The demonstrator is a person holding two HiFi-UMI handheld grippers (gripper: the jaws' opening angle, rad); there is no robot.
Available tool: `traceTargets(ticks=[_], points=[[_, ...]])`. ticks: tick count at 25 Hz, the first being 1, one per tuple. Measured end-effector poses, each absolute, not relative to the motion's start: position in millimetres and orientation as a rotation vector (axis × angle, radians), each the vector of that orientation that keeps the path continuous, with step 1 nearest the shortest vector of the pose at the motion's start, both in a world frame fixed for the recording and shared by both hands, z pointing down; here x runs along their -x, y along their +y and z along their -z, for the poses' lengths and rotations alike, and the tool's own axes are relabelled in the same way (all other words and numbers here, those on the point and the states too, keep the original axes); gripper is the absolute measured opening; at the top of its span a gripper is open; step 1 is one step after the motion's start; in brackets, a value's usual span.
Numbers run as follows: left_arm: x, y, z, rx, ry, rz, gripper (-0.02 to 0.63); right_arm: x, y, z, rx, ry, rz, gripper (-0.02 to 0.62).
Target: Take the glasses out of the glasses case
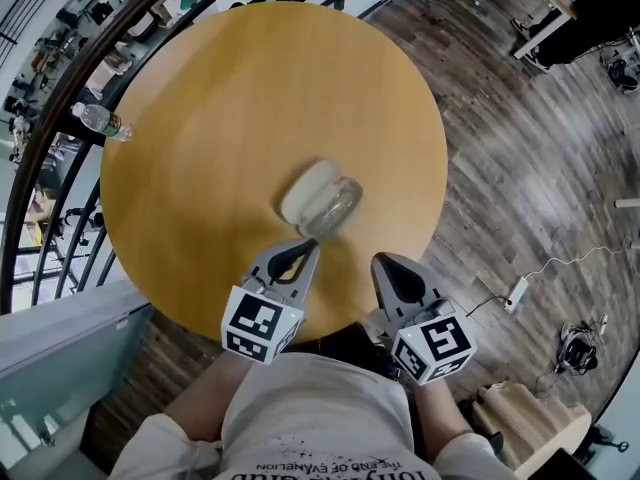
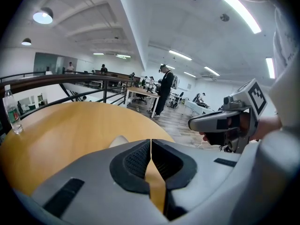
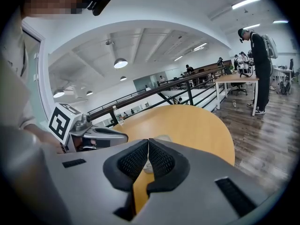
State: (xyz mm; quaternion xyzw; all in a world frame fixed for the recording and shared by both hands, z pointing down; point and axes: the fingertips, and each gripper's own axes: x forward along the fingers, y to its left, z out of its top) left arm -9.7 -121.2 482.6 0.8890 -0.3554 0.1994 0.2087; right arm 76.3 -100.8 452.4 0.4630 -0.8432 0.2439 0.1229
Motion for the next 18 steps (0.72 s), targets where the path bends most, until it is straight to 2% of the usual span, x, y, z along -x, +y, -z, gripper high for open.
traceTargets(ticks=[18], points=[[-1,-153,-580,-2.428,-0.852,-0.8,0.029,-79,-101,-506,-1.336,-2.372,-0.892,0.026]])
